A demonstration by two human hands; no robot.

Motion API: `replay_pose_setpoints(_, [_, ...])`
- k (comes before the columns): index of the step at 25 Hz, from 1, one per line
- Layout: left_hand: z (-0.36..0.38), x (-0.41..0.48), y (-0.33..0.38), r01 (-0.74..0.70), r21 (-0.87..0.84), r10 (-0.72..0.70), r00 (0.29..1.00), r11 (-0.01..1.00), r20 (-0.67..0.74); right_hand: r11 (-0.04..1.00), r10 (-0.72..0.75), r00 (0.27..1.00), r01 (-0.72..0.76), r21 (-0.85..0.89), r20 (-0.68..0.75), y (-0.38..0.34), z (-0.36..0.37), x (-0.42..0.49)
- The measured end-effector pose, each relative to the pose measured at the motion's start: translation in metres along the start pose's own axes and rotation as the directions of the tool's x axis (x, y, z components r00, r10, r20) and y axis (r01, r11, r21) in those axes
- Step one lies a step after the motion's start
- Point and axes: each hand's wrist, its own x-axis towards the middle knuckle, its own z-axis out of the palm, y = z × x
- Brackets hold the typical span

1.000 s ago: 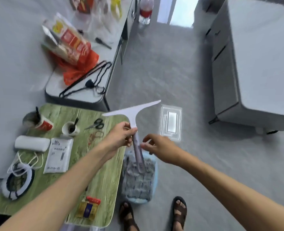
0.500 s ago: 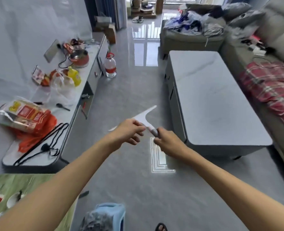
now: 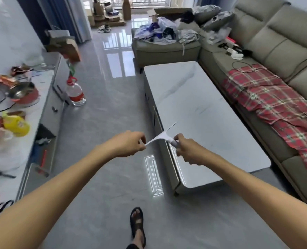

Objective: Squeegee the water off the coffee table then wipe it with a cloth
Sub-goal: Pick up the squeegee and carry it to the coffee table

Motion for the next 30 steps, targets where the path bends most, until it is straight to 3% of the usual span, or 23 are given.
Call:
replay_pose_setpoints(5, [-0.109, 0.154, -0.015, -0.153, 0.059, 0.150, 0.987, 0.987, 0.054, 0.994, 0.097, 0.994, -0.094, 0.053, -0.055, -0.008, -0.090, 0.121])
replay_pose_setpoints(11, [-0.209, 0.325, -0.024, -0.235, 0.099, 0.231, 0.972, 0.967, 0.052, 0.941, 0.236, 0.968, -0.205, 0.269, -0.087, -0.008, -0.179, 0.265])
replay_pose_setpoints(17, [-0.310, 0.515, -0.060, -0.207, 0.150, 0.195, 0.977, 0.967, 0.087, 0.950, 0.298, 0.952, -0.289, 0.120, -0.064, -0.012, -0.261, 0.472])
replay_pose_setpoints(21, [-0.389, 0.622, -0.074, -0.241, 0.128, 0.230, 0.969, 0.962, 0.094, 0.945, 0.316, 0.934, -0.325, -0.030, -0.169, -0.035, -0.332, 0.574])
replay_pose_setpoints(30, [-0.490, 0.901, -0.095, -0.438, 0.207, 0.367, 0.879, 0.875, 0.305, 0.832, 0.555, 0.813, -0.541, 0.125, -0.178, -0.029, -0.411, 0.794])
